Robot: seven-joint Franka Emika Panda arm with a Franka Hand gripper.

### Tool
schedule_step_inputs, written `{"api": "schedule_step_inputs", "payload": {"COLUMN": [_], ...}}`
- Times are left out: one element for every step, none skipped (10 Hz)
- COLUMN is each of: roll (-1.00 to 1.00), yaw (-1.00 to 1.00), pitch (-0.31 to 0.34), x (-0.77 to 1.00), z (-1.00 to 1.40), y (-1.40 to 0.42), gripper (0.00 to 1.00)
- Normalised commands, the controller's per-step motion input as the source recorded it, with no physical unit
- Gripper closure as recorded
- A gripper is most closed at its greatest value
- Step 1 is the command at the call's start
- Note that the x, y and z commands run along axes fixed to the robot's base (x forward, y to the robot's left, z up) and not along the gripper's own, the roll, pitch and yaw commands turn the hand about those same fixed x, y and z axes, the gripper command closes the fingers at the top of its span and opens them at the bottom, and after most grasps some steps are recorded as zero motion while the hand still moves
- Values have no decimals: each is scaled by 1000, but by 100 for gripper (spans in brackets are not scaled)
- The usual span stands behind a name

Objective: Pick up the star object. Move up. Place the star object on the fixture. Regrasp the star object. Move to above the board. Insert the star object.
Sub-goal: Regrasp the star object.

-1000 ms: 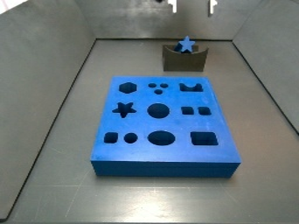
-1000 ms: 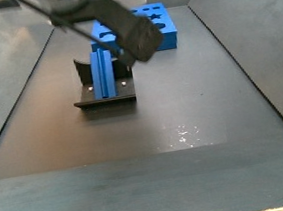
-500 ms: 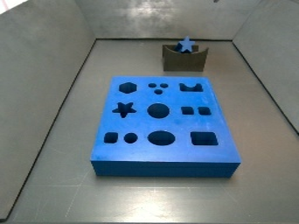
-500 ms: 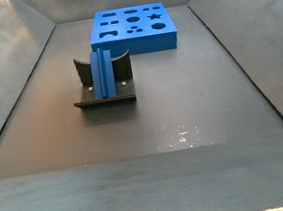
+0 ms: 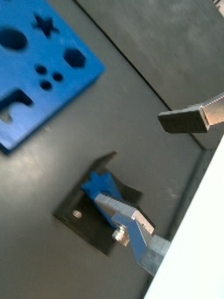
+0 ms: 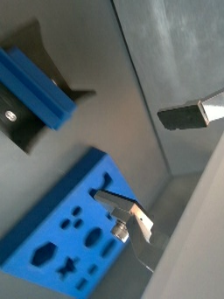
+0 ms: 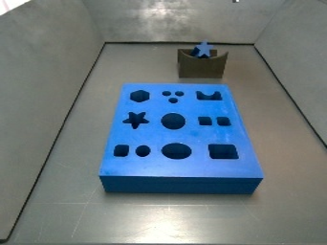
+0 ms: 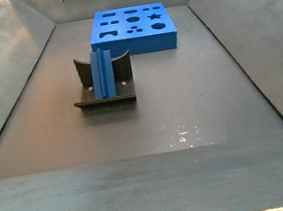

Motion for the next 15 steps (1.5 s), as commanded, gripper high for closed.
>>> {"api": "schedule_step_inputs", "payload": {"roll": [1000, 1000, 1000, 1000, 1000, 1000, 1000, 1000, 1000, 1000, 1000, 1000, 1000, 1000, 1000], "yaw": [15, 16, 18, 19, 20, 22, 24, 26, 30, 34, 41, 46, 63, 72, 103], "pitch": [24, 19, 14, 12, 14, 18, 24, 30, 41, 50, 68, 78, 113, 130, 169], "x": [-29, -24, -19, -17, -21, -16, -1, 12, 30, 44, 59, 70, 92, 99, 108], "z": [7, 0, 4, 6, 5, 12, 18, 6, -8, -13, -10, -14, -19, -18, -16], "y": [-28, -26, -23, -22, -21, -22, -23, -23, -27, -29, -32, -32, -37, -40, -46], "gripper": [0, 0, 0, 0, 0, 0, 0, 0, 0, 0, 0, 0, 0, 0, 0]}}
